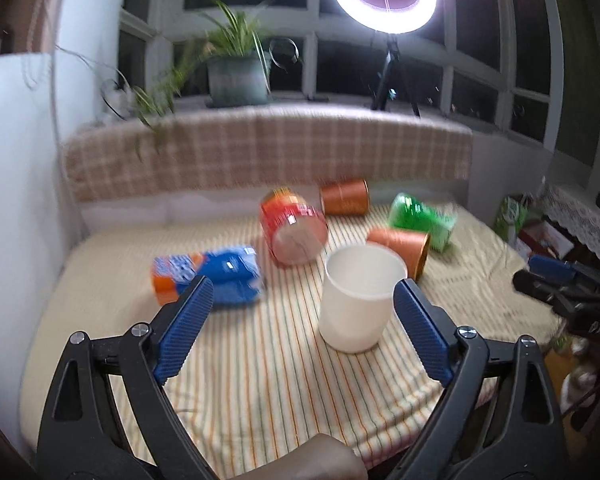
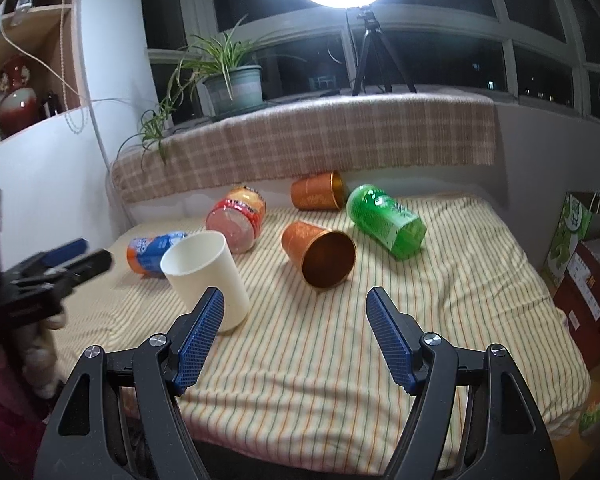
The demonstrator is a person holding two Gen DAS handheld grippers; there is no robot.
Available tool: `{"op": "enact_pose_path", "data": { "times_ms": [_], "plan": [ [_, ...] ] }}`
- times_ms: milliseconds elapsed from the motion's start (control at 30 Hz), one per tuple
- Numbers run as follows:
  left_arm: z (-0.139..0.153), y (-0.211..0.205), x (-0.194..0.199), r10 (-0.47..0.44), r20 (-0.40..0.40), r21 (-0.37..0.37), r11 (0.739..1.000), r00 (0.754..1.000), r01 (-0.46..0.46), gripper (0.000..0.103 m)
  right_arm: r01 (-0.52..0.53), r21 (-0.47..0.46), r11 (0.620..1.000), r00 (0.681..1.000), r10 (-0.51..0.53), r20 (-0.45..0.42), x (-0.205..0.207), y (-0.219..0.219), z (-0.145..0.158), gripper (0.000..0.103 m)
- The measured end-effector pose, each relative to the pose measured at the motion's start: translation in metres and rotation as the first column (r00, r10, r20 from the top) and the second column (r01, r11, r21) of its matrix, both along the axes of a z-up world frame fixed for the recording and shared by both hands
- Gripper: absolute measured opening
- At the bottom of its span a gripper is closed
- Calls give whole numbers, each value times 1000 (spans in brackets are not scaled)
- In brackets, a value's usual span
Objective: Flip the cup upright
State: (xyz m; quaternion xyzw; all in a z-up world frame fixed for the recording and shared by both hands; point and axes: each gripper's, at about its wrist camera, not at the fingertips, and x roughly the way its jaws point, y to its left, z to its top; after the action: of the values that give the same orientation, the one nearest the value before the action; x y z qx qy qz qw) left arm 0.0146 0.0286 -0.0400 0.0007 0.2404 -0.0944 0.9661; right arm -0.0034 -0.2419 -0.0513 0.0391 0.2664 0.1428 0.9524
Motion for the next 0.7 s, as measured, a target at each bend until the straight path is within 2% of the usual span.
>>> {"op": "enact_pose_path", "data": {
  "times_ms": [33,200,267,333,467,700],
  "plan": [
    [4,1,-4,14,18,-1,1000,1000,-14,101,2,-2,1000,1000,-2,11,0,2,2,81],
    [24,5,-21,94,104,11,995,990,-95,101,18,-10,1000,998,-18,54,1,8,10,82],
    [27,7,-25,122,118,12,992,986,-124,102,29,-15,999,997,-27,72,2,10,13,86],
    [29,10,-26,135,119,0,991,984,-136,103,45,-21,999,994,-43,96,1,12,15,90],
    [30,12,-28,157,118,-2,988,981,-158,103,81,-38,996,989,-76,128,0,14,18,90],
    [29,9,-31,160,128,9,987,979,-162,103,96,-64,993,988,-87,130,3,18,17,90]
  ]
}}
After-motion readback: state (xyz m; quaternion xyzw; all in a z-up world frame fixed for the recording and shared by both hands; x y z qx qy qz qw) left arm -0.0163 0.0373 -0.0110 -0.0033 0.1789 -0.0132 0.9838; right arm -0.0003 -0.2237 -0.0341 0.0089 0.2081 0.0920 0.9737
